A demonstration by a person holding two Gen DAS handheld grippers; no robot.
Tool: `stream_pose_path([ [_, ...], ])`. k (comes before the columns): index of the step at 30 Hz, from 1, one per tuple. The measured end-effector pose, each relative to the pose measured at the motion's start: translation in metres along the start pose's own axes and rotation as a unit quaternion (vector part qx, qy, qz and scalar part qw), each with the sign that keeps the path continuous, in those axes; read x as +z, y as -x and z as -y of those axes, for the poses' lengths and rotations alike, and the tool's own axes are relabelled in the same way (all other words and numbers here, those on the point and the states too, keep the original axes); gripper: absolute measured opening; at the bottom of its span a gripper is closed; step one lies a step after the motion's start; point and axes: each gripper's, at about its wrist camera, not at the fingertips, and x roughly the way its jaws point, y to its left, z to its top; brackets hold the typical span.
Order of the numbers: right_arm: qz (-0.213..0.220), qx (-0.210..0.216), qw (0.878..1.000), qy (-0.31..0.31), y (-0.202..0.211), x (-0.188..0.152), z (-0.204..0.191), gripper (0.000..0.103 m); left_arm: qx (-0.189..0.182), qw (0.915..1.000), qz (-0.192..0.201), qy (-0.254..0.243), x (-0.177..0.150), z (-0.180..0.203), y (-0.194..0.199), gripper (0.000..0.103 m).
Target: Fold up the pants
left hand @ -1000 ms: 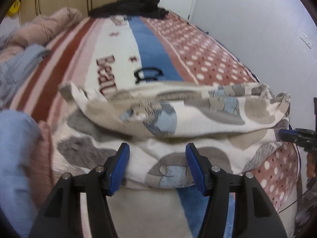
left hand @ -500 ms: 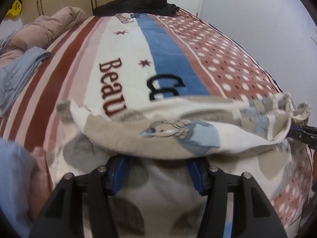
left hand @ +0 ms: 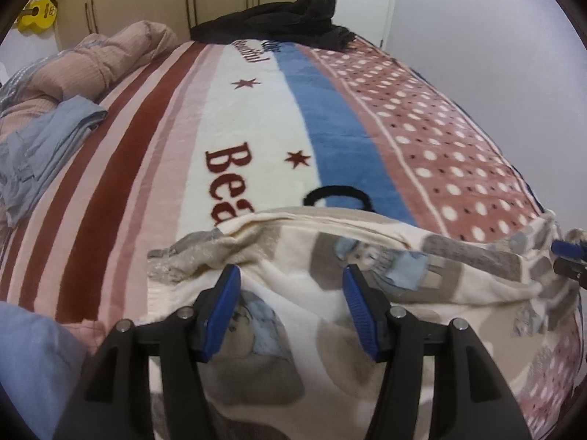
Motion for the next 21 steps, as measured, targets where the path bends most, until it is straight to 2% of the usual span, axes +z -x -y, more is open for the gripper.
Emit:
stream_pose_path([
  [3, -0.001, -0.024, 0.999, 0.044, 0.006, 0.0, -0.006, 0.058, -0.022, 0.9997, -0.004, -0.002, -0.01, 0.006, 0.007, 0.055],
  [7, -0.026, -0.043, 0.995, 0.084, -0.003, 0.002, -0.002, 0.068, -0.039, 0.9992, -0.011, -0.002, -0.024, 0.015, 0.009, 0.055],
  [10, -0.045, -0.067, 0.99, 0.113, -0.015, -0.003, 0.003, 0.069, -0.041, 0.999, -0.018, -0.002, -0.033, 0.021, 0.007, 0.055],
  [14, -0.068, -0.057, 0.985, 0.144, -0.019, -0.016, 0.002, 0.068, -0.045, 0.9988, -0.021, -0.003, -0.042, 0.024, 0.009, 0.055],
  [16, -0.077, -0.056, 0.984, 0.151, -0.018, -0.023, 0.002, 0.062, -0.045, 0.9987, -0.021, -0.003, -0.043, 0.026, 0.01, 0.055],
  [18, -0.081, -0.077, 0.98, 0.164, -0.017, -0.028, 0.0, 0.043, -0.045, 0.9987, -0.021, -0.003, -0.044, 0.027, 0.011, 0.055],
  [19, -0.081, -0.085, 0.978, 0.171, -0.016, -0.029, -0.001, 0.039, -0.045, 0.9988, -0.021, -0.004, -0.044, 0.028, 0.012, 0.055],
  [20, -0.08, -0.092, 0.977, 0.172, -0.016, -0.029, -0.001, 0.027, -0.044, 0.9988, -0.021, -0.006, -0.044, 0.029, 0.013, 0.055],
  [21, -0.073, -0.1, 0.977, 0.171, -0.013, -0.028, -0.001, 0.01, -0.043, 0.9988, -0.02, -0.007, -0.044, 0.029, 0.013, 0.055],
])
